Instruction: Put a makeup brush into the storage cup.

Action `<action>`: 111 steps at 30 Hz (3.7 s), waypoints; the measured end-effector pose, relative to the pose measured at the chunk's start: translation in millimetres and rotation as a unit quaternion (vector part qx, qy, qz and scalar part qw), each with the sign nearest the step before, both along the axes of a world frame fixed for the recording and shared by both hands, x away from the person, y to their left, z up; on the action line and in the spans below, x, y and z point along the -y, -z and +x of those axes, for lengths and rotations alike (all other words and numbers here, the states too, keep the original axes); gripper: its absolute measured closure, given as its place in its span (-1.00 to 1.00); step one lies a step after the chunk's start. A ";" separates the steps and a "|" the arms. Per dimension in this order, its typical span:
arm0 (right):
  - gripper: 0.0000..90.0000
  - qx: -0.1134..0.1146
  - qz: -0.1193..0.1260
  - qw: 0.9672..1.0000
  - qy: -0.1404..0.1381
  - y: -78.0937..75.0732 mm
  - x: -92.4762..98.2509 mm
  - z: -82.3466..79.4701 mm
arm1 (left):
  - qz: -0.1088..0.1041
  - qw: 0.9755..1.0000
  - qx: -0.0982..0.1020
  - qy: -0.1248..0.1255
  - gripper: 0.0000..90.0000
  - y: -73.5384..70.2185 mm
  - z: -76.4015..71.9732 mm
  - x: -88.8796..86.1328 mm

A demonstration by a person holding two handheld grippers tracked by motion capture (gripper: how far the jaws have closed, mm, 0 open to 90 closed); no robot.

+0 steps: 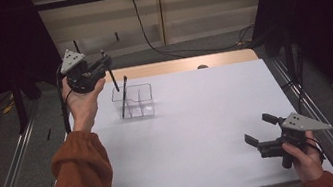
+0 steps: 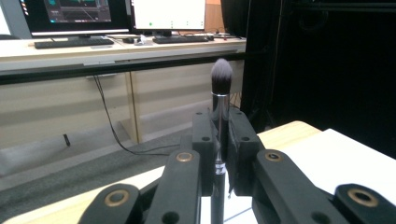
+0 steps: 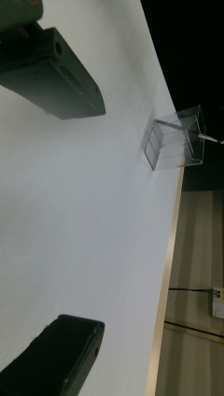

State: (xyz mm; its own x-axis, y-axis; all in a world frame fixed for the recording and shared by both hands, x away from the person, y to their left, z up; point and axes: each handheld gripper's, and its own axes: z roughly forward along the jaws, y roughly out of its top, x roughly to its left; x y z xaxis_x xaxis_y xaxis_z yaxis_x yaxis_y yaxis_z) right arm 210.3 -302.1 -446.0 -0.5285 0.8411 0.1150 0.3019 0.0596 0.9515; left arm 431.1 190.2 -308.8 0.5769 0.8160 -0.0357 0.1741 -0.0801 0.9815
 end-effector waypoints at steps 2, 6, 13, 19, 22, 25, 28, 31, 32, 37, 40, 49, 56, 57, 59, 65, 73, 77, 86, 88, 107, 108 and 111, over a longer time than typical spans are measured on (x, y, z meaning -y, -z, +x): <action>-1.00 0.001 0.000 1.000 0.001 -0.1 0.3 -0.2 | 0.001 1.000 -0.002 -0.004 0.86 2.3 2.5 -0.6; -1.00 0.000 -0.001 1.000 0.000 -0.1 0.8 -0.3 | 0.000 1.000 -0.011 -0.008 0.86 9.0 6.2 -1.8; -1.00 0.002 -0.004 1.000 -0.003 -0.3 0.3 -0.6 | 0.012 1.000 -0.021 -0.008 0.86 22.7 6.4 -1.1; -1.00 0.002 -0.005 1.000 -0.003 -0.3 0.2 -0.8 | 0.016 0.999 -0.032 -0.009 0.86 33.9 7.3 -2.4; -1.00 0.001 -0.003 1.000 -0.002 -0.1 -0.3 -0.5 | 0.016 0.999 -0.035 -0.008 0.86 37.6 7.4 -1.6; -1.00 0.000 -0.004 1.000 -0.001 0.0 -0.3 -0.3 | 0.014 0.999 -0.037 -0.008 0.86 40.8 7.5 -0.5; -1.00 0.000 -0.003 1.000 -0.001 -0.1 -0.3 -0.4 | 0.022 0.999 -0.041 -0.005 0.86 43.6 7.4 0.5; -1.00 -0.001 -0.003 1.000 -0.001 0.0 -0.2 -0.4 | 0.020 0.999 -0.042 -0.005 0.86 45.8 7.5 2.2; -1.00 0.000 -0.003 1.000 -0.001 -0.1 -0.2 -0.4 | 0.020 0.999 -0.042 -0.005 0.86 46.7 7.7 2.8; -1.00 -0.001 -0.003 1.000 -0.002 -0.1 0.1 -0.3 | 0.026 0.999 -0.046 -0.006 0.86 51.8 7.6 4.0; -1.00 0.001 -0.005 1.000 -0.002 -0.1 0.7 -0.2 | 0.024 0.998 -0.049 -0.008 0.86 55.3 7.3 3.8; -1.00 -0.001 -0.004 1.000 -0.003 0.3 -0.1 0.3 | 0.024 0.998 -0.056 -0.009 0.86 63.6 8.3 5.1; -1.00 -0.002 -0.006 1.000 -0.005 0.4 0.0 0.2 | 0.027 0.998 -0.063 -0.010 0.86 70.4 8.7 5.8; -1.00 -0.002 -0.005 1.000 -0.005 0.5 -0.1 0.3 | 0.025 0.998 -0.064 -0.011 0.86 71.6 8.6 5.9; -1.00 -0.002 -0.007 1.000 -0.006 0.5 0.0 0.2 | 0.026 0.997 -0.066 -0.010 0.86 73.5 8.1 5.8; -1.00 -0.002 -0.007 1.000 -0.005 0.5 -0.3 0.2 | 0.027 0.997 -0.069 -0.011 0.86 77.4 7.9 5.2; -1.00 -0.002 -0.007 1.000 -0.005 0.5 -0.2 0.2 | 0.023 0.997 -0.076 -0.013 0.85 79.7 9.4 3.0; -1.00 -0.002 -0.007 1.000 -0.005 0.5 0.4 0.0 | 0.016 0.996 -0.083 -0.016 0.62 82.0 9.5 2.4; -1.00 -0.002 -0.006 1.000 -0.005 0.9 0.8 1.0 | 0.011 0.996 -0.077 -0.035 -0.17 81.4 9.7 -1.4; -1.00 -0.002 -0.007 1.000 -0.005 1.2 1.7 1.2 | 0.009 0.996 -0.077 -0.038 -0.28 81.7 9.9 -2.5; -0.98 0.004 0.000 1.000 0.012 2.2 3.6 4.6 | -0.003 0.997 -0.074 -0.033 -0.86 83.1 -9.1 -17.5; -0.98 0.005 -0.001 1.000 0.014 2.0 3.6 4.4 | -0.009 0.997 -0.071 -0.029 -0.89 82.4 -11.3 -18.1; -0.98 0.006 0.000 1.000 0.016 1.3 4.7 2.8 | -0.015 0.998 -0.064 -0.018 -0.92 81.8 -19.8 -19.5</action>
